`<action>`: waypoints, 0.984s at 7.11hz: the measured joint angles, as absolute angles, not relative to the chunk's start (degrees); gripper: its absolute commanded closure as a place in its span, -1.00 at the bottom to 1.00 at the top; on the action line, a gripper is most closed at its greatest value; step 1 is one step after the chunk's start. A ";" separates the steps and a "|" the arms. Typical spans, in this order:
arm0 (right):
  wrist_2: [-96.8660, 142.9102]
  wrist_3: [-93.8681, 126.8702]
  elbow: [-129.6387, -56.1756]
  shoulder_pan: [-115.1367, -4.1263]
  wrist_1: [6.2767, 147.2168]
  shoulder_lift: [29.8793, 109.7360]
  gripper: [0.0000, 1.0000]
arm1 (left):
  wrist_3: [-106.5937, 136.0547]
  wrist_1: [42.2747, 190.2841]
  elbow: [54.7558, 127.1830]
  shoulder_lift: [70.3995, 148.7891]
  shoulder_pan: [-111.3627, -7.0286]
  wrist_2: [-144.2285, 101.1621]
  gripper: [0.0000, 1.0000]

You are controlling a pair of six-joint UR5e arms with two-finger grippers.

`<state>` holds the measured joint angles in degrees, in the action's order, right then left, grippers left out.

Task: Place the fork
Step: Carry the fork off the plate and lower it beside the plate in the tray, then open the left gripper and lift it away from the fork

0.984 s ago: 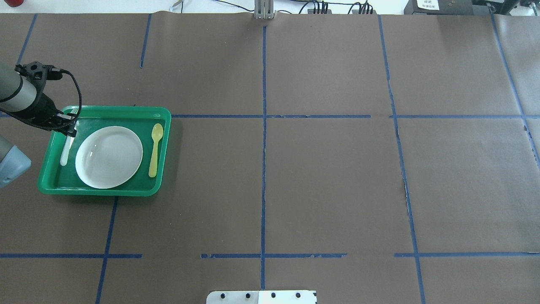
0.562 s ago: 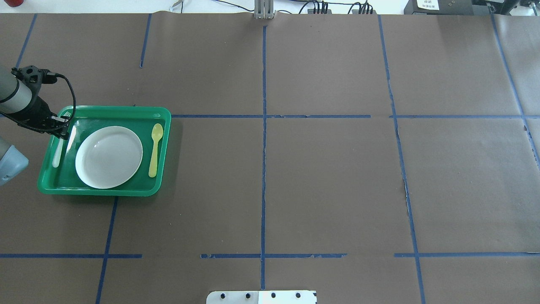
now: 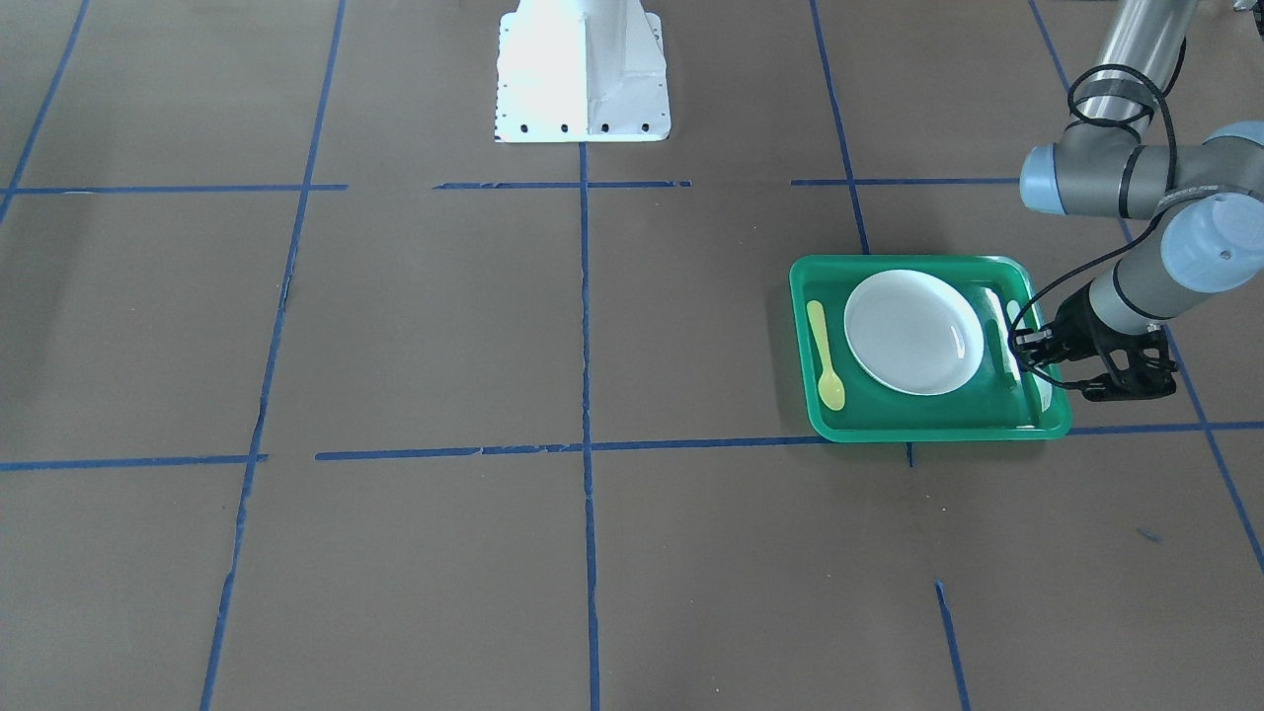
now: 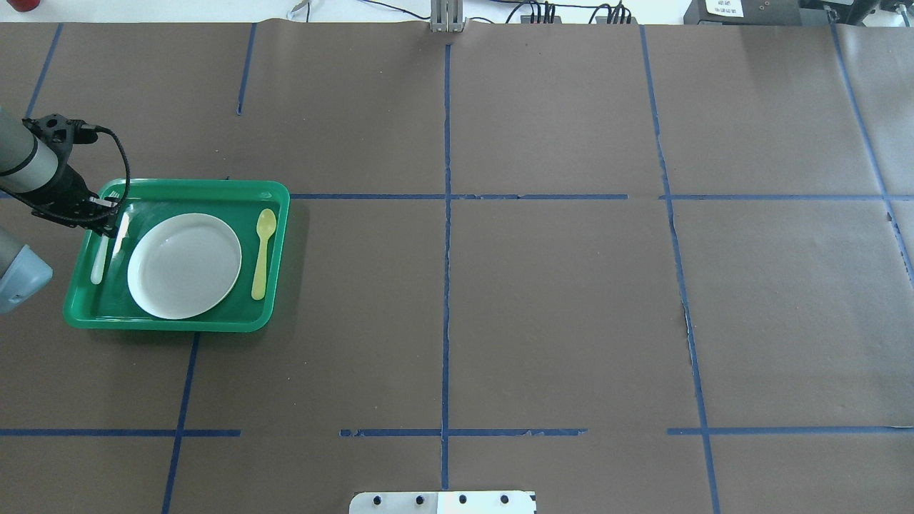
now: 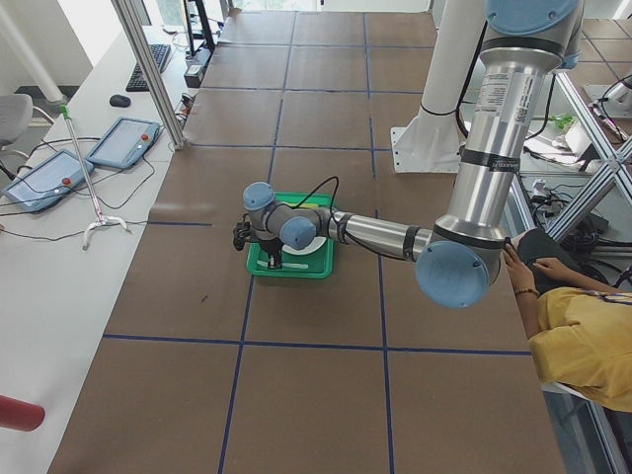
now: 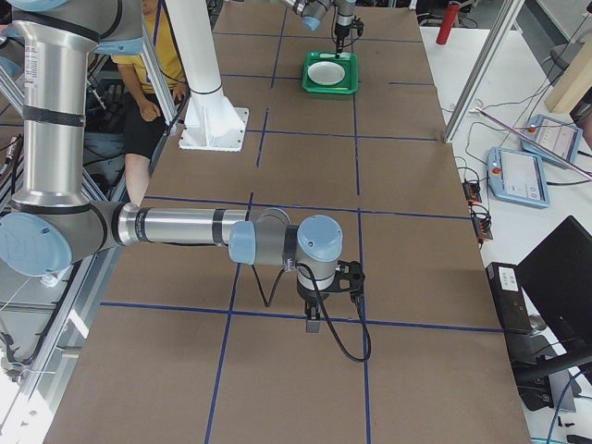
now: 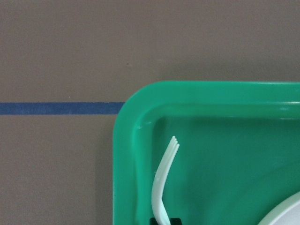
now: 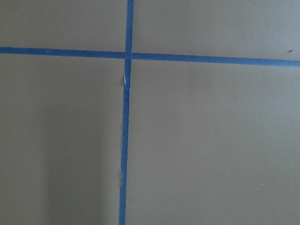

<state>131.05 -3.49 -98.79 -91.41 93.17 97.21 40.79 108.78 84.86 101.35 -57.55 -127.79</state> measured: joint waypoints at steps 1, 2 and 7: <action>131.05 -3.51 -98.79 -91.41 93.16 97.21 -1.00 | 41.42 108.80 84.87 101.60 -57.48 -127.79 0.72; 131.05 -3.50 -98.79 -91.41 93.16 97.21 -1.00 | 41.65 108.80 84.83 101.72 -57.39 -127.79 0.22; 131.04 -3.51 -98.79 -91.41 93.17 97.21 -1.00 | 41.33 108.65 85.84 101.55 -57.60 -127.70 -0.66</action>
<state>131.04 -3.51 -98.79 -91.41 93.17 97.21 41.33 108.65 85.84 101.55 -57.60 -127.70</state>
